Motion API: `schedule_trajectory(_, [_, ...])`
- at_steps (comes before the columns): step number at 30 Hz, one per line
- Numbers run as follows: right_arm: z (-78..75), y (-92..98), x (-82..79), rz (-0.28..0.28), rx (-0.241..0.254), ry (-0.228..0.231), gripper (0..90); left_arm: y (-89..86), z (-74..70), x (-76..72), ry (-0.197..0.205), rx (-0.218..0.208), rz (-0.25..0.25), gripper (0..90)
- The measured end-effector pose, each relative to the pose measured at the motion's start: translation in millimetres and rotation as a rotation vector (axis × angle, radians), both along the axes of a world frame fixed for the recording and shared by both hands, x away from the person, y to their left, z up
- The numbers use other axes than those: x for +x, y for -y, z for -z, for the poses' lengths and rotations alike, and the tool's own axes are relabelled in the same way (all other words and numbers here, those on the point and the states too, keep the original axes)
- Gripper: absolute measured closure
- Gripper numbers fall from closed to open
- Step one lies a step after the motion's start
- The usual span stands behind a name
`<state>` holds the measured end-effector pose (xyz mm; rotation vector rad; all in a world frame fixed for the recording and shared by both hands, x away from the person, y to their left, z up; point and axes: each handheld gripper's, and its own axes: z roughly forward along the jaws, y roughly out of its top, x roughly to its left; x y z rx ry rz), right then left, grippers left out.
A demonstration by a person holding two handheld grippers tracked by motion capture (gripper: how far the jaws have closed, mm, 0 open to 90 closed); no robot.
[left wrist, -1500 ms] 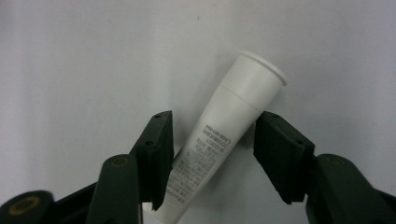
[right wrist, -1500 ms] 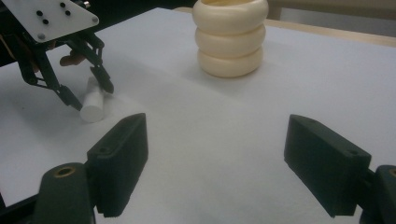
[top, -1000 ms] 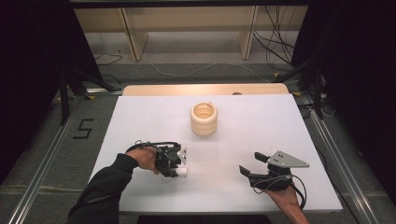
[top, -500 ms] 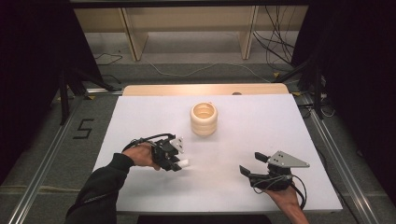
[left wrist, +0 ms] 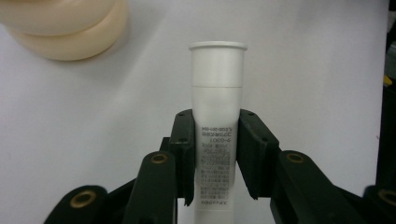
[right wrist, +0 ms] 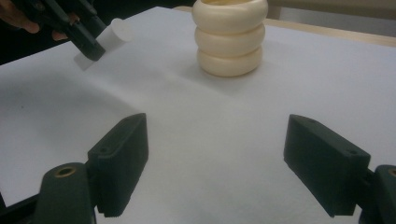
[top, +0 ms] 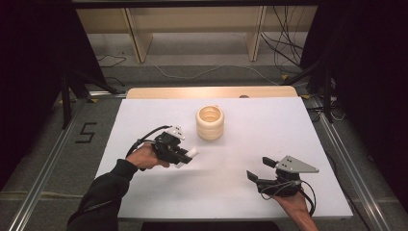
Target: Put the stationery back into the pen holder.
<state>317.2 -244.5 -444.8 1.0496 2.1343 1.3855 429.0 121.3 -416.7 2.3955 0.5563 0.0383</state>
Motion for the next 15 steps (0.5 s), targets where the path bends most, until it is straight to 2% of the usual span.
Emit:
schedule_trajectory(1, [0.1,0.0,-0.1,0.001,-0.001,-0.002,22.7,-0.4,-0.3,0.5,-0.005,-0.013,-0.022,69.0])
schedule_trajectory(6, [0.1,-0.1,-0.2,0.001,-0.001,-0.002,22.6,-2.6,-3.6,3.2,0.019,-0.080,-0.120,69.0])
schedule_trajectory(15, [0.1,-0.6,-0.3,-0.001,0.001,0.000,22.6,-8.8,-9.4,5.7,0.114,-0.208,-0.342,68.9])
